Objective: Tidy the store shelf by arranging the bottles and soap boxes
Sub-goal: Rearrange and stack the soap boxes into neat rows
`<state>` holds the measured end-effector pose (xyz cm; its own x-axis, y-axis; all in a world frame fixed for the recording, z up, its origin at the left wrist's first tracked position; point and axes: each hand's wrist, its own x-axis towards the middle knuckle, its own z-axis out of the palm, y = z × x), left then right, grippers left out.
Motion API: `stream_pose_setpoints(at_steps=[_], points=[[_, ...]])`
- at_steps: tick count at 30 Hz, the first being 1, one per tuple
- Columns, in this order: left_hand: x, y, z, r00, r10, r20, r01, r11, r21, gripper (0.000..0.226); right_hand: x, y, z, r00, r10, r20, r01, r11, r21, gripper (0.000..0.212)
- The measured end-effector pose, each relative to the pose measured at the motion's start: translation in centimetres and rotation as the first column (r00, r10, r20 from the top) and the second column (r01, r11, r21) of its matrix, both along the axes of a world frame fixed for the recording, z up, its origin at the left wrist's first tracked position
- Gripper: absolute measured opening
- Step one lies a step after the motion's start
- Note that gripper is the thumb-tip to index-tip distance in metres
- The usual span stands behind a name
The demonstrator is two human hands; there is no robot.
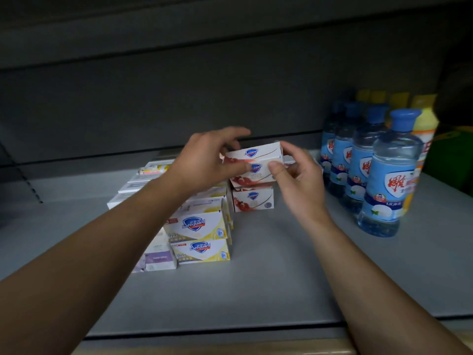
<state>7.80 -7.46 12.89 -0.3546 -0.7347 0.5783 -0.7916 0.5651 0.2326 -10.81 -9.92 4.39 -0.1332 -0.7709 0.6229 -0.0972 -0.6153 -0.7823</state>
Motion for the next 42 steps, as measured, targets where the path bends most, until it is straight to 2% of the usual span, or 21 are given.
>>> stream_pose_setpoints(at_steps=[3, 7, 12, 14, 16, 18, 20, 23, 25, 28, 36, 40, 42], points=[[-1.5, -1.0, 0.6, 0.986, 0.039, 0.163, -0.03, 0.998, -0.059, 0.051, -0.8, 0.2, 0.5, 1.0, -0.027, -0.009, 0.027, 0.999, 0.021, 0.037], [-3.9, -2.5, 0.4, 0.95, -0.023, 0.312, 0.013, 0.999, 0.032, 0.047, -3.7, 0.1, 0.5, 0.985, -0.115, -0.128, 0.117, 0.993, 0.014, 0.04], [-7.2, -3.6, -0.2, 0.918, -0.079, 0.389, 0.052, 0.996, 0.078, 0.04, -7.6, 0.1, -0.4, 0.948, -0.21, -0.237, 0.205, 0.978, -0.045, 0.043], [-8.1, -4.1, -0.3, 0.906, -0.065, 0.418, 0.034, 0.996, 0.08, 0.04, -8.3, 0.4, -1.4, 0.935, -0.218, -0.279, 0.226, 0.974, -0.003, 0.049], [-8.6, -4.8, -0.5, 0.898, -0.028, 0.438, -0.008, 0.997, 0.08, 0.041, -9.0, 0.9, -3.2, 0.894, -0.224, -0.387, 0.269, 0.961, 0.064, 0.056], [-9.1, -5.3, -0.8, 0.892, 0.009, 0.453, -0.053, 0.995, 0.084, 0.042, -9.7, 1.4, -4.9, 0.774, -0.156, -0.614, 0.318, 0.934, 0.162, 0.06], [-9.9, -5.9, -1.3, 0.873, 0.032, 0.486, -0.088, 0.992, 0.093, 0.042, -10.2, 1.9, -6.1, 0.579, -0.028, -0.815, 0.366, 0.902, 0.229, 0.063], [-11.4, -6.8, -2.0, 0.822, 0.066, 0.566, -0.141, 0.986, 0.09, 0.04, -10.0, 2.3, -6.8, 0.388, 0.076, -0.919, 0.38, 0.895, 0.234, 0.065], [-12.4, -7.5, -2.2, 0.773, 0.111, 0.624, -0.178, 0.983, 0.045, 0.041, -9.7, 2.4, -7.0, 0.326, 0.087, -0.941, 0.377, 0.901, 0.213, 0.064], [-13.8, -8.7, -2.4, 0.731, 0.154, 0.665, -0.198, 0.98, -0.008, 0.043, -9.9, 2.3, -7.3, 0.331, 0.086, -0.94, 0.374, 0.902, 0.214, 0.064], [-16.3, -12.1, -6.1, 0.667, 0.166, 0.726, -0.291, 0.955, 0.048, 0.041, -9.9, 1.9, -7.7, 0.346, 0.07, -0.936, 0.369, 0.907, 0.205, 0.065], [-16.6, -13.1, -7.7, 0.731, 0.2, 0.652, -0.273, 0.962, 0.011, 0.024, -9.9, 1.8, -7.9, 0.369, 0.055, -0.928, 0.361, 0.911, 0.198, 0.064], [-16.7, -13.4, -8.2, 0.758, 0.211, 0.618, -0.258, 0.966, -0.013, 0.023, -9.8, 1.8, -8.0, 0.38, 0.052, -0.923, 0.357, 0.913, 0.198, 0.064]])
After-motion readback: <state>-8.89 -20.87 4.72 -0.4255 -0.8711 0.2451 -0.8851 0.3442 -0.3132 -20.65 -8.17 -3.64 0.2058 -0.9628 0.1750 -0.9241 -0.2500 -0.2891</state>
